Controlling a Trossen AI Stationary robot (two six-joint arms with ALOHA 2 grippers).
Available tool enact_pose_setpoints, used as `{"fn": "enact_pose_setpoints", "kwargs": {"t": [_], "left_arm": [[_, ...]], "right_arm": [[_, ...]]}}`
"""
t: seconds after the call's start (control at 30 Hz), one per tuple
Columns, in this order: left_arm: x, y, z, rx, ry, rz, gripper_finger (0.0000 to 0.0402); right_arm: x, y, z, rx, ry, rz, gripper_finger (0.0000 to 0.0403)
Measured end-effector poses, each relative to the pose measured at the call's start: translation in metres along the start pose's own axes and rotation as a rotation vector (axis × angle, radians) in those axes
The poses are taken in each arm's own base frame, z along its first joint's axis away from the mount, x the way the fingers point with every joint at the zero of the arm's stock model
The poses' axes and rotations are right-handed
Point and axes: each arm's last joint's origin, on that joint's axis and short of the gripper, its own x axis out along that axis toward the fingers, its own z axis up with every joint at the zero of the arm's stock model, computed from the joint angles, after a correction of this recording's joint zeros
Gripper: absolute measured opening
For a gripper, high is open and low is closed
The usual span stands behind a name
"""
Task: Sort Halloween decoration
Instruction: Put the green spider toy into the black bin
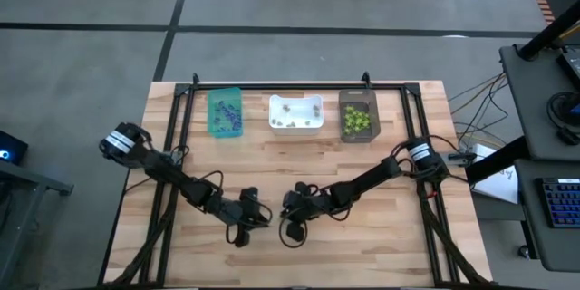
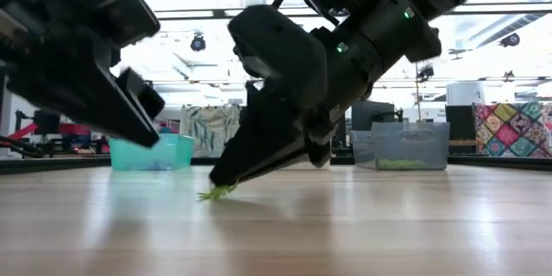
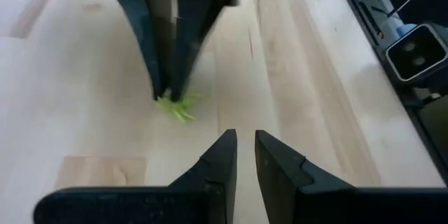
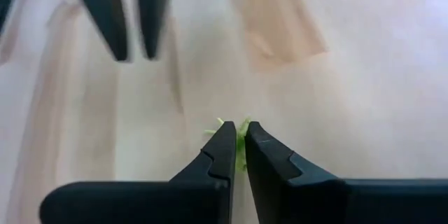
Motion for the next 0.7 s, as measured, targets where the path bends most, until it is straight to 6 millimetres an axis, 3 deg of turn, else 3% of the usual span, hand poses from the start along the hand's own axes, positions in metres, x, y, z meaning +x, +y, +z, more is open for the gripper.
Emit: {"fn": "enact_pose_setpoints", "kwargs": {"t": [0.23,0.5,0.7], "left_arm": [[-0.016,-0.003,0.013,0.012,-0.029,-0.006,0.0035],[-0.015,-0.002,0.013,0.025,-0.048,0.027,0.0035],[-0.014,-0.002,0.013,0.027,-0.056,0.040,0.0035]], "right_arm": [[-0.029,-0.014,0.019,-0.027,0.094,-0.102,0.0022],[-0.074,-0.034,0.033,-0.019,0.267,-0.242,0.0022],[-0.090,-0.035,0.038,-0.026,0.269,-0.292,0.0022]]}}
